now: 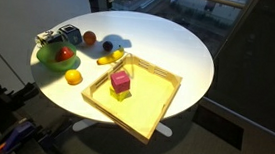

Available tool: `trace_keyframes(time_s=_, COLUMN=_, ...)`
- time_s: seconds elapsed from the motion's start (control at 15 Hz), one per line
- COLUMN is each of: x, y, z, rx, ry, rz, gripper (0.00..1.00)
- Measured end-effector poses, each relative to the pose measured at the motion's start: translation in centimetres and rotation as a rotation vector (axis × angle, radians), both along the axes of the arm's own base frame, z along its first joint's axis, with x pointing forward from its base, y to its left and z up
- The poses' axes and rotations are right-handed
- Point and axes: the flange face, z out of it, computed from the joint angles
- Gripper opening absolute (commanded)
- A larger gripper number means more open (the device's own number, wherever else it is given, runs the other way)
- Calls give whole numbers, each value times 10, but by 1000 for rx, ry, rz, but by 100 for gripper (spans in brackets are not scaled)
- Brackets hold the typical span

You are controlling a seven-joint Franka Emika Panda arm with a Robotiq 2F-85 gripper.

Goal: Pick up the brown plush toy and put it in the green bowl

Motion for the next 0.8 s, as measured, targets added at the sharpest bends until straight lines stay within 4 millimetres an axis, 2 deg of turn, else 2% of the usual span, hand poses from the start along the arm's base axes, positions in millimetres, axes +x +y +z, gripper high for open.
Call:
trace_keyframes(time_s=0.47, x=26, y=9, z=-32, rx=1, ry=25, rz=-21, gripper=100)
trace_keyframes(time_s=0.8, x=41, y=11, z=-63, rx=0, ry=48, rz=-17, gripper=100)
